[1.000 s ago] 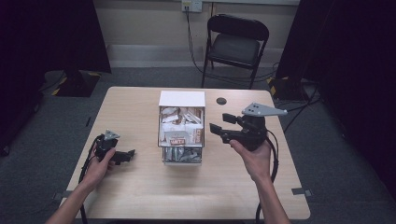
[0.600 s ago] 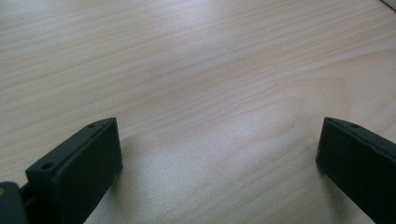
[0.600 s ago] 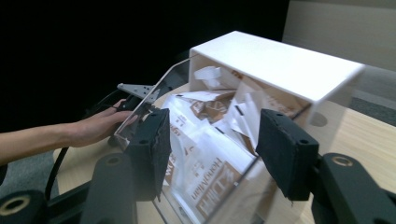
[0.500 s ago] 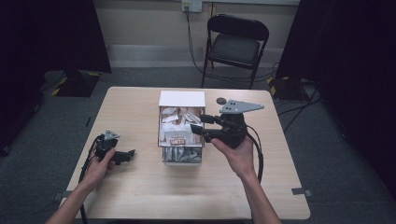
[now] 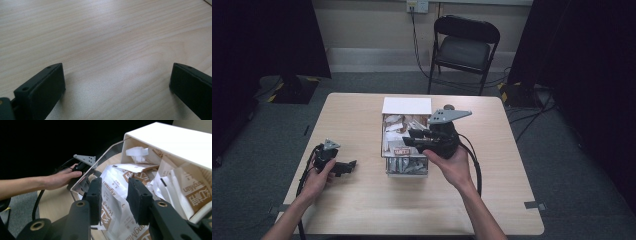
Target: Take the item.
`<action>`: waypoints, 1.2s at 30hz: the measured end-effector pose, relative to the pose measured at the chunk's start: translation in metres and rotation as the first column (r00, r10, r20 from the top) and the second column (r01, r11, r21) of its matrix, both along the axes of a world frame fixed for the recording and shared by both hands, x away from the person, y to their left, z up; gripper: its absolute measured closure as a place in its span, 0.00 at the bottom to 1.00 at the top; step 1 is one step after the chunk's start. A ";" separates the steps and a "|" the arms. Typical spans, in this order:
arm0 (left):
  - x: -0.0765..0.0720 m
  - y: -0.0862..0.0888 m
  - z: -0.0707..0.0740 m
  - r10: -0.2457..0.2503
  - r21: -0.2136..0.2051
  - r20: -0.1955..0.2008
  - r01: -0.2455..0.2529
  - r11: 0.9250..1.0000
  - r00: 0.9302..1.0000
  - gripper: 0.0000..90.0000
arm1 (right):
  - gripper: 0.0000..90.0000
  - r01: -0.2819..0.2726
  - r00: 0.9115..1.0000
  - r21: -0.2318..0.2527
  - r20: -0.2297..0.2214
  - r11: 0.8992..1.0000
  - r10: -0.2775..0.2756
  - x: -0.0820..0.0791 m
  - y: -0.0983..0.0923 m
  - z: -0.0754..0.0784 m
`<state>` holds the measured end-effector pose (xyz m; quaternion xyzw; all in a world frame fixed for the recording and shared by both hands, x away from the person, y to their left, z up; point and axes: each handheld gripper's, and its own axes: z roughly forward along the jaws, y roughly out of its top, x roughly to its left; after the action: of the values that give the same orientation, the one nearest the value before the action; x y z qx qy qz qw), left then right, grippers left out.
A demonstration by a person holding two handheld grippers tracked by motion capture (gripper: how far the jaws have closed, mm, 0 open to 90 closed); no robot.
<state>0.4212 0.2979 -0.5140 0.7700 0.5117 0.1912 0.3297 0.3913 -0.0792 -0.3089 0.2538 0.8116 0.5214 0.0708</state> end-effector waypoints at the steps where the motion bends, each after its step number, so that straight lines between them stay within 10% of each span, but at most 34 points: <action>1: 0.000 0.000 0.000 0.002 -0.001 0.002 -0.002 1.000 1.000 0.00 | 0.72 0.000 1.000 0.000 0.000 1.000 0.000 0.000 0.000 0.000; 22: 0.000 0.000 0.000 0.001 0.000 0.001 -0.001 1.000 1.000 0.00 | 0.94 -0.070 0.997 -0.060 -0.046 0.996 0.067 0.000 0.012 -0.011; 36: 0.000 0.000 0.000 -0.004 0.004 -0.002 0.004 1.000 1.000 0.00 | 1.00 0.002 1.000 -0.055 -0.007 0.999 -0.002 -0.003 -0.016 -0.001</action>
<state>0.4213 0.2983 -0.5138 0.7720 0.5100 0.1907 0.3280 0.3880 -0.0955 -0.3096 0.2543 0.8255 0.4981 0.0755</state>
